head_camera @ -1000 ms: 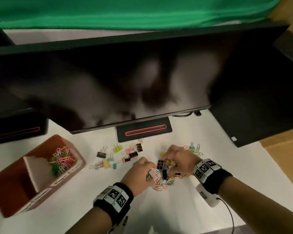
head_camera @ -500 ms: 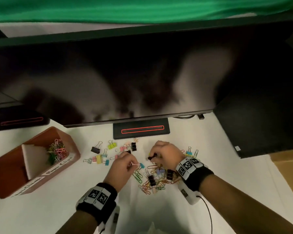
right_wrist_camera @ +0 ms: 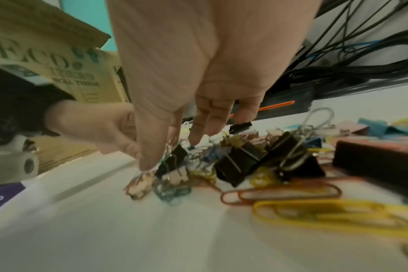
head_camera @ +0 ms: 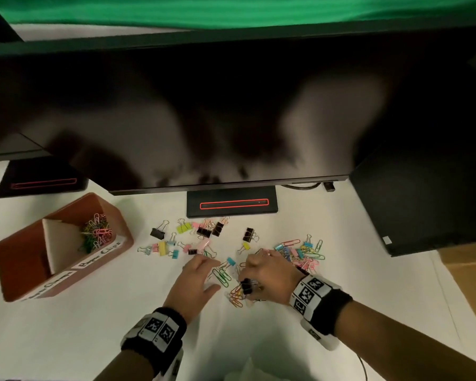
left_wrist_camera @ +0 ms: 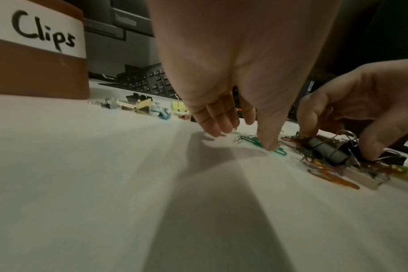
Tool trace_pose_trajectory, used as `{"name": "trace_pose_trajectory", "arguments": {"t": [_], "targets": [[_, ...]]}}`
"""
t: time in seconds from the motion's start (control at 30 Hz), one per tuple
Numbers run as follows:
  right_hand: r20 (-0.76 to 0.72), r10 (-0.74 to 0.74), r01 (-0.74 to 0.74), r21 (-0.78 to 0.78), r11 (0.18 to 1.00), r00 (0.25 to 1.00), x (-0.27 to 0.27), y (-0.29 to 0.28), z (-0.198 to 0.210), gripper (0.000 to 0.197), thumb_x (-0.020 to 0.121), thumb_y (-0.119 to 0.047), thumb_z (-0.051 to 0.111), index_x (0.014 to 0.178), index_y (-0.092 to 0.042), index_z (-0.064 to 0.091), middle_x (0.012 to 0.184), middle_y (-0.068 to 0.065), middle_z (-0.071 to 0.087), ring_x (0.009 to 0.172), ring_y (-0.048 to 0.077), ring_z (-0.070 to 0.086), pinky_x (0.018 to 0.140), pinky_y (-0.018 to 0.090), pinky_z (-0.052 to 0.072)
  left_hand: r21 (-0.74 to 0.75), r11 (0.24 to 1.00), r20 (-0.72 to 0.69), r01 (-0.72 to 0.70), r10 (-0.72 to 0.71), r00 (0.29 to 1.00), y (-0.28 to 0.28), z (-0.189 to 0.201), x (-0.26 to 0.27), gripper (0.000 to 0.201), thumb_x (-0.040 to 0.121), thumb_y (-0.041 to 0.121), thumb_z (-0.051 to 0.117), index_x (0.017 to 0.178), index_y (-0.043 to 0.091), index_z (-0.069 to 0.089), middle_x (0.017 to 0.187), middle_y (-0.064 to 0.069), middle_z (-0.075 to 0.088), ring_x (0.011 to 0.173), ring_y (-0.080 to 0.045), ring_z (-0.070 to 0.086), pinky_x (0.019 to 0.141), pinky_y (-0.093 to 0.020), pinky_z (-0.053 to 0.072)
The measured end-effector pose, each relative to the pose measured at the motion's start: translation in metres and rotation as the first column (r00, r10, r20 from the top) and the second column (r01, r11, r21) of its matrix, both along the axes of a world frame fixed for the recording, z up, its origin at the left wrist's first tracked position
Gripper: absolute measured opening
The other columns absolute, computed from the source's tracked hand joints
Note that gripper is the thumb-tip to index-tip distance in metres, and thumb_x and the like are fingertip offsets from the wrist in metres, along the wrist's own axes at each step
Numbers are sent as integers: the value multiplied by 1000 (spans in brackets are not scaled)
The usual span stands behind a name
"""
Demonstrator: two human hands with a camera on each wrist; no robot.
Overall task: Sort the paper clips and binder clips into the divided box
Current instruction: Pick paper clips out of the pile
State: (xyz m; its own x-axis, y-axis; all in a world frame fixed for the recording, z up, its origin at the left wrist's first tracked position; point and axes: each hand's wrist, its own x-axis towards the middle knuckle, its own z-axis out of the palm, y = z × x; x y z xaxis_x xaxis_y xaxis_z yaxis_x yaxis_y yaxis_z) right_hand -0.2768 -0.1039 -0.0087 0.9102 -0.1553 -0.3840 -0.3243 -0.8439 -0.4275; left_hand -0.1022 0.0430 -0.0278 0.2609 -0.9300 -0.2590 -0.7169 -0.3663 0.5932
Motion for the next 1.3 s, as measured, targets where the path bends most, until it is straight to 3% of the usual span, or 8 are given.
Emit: {"name": "trace_pose_trajectory", "arguments": {"t": [0.23,0.43,0.53,0.63,0.8,0.93,1.07,1.3], "targets": [[80,-129,127,38,991,988,1,-8,4,19,88,-35,56,103,-28,65,101,-6,66,99,17,57,97,38,39,-46,999,49,-2,5,999,-1,-6,1,34,76,21,73,109,22,65,116,1,50,108,-16,49,95,-31,45],[147,-390,385,61,921,909,7,-41,17,23,89,-36,55,110,-29,60,102,-10,65,98,11,58,100,35,39,-30,996,91,-90,92,992,4,-9,12,41,85,27,63,124,14,56,130,0,48,128,-17,38,105,-23,27],[97,-446,443,53,895,890,13,-44,23,33,88,-41,55,119,-30,51,92,-12,59,93,13,57,96,34,39,-23,997,97,-78,80,992,0,-11,13,45,86,27,62,128,12,53,133,-2,49,126,-19,41,105,-24,28],[102,-365,365,19,931,925,16,-30,23,35,87,-41,57,120,-30,50,100,-10,59,97,13,54,96,36,40,-45,998,94,-44,49,994,-3,-13,12,48,84,30,64,128,14,54,131,1,53,120,-17,47,104,-29,36],[-101,-134,126,-83,989,986,23,-7,8,39,90,-26,54,129,-28,49,130,-3,51,121,21,43,100,41,32,-88,991,60,103,-98,993,-4,-14,6,57,71,40,73,121,18,59,125,5,58,113,-17,51,98,-32,40],[-144,-142,128,-106,986,979,31,-6,9,32,91,-20,53,123,-27,55,126,-2,55,119,22,44,100,40,30,-97,981,67,169,-163,984,-7,-14,-2,56,69,37,75,120,21,58,121,6,59,109,-16,51,93,-32,43],[-179,-151,134,-104,986,972,36,-9,10,25,94,-23,51,117,-24,61,120,0,60,117,22,47,100,36,30,-122,982,18,141,-140,990,-17,-16,-8,33,77,23,71,109,19,65,107,4,61,97,-14,52,87,-27,43],[54,-159,160,-18,987,986,28,-11,15,18,92,-25,53,103,-24,66,107,-2,61,104,20,55,95,36,36,-100,995,-52,-1,-4,999,-21,-19,-1,17,81,13,66,98,15,65,91,1,61,89,-15,49,78,-23,38]]}}
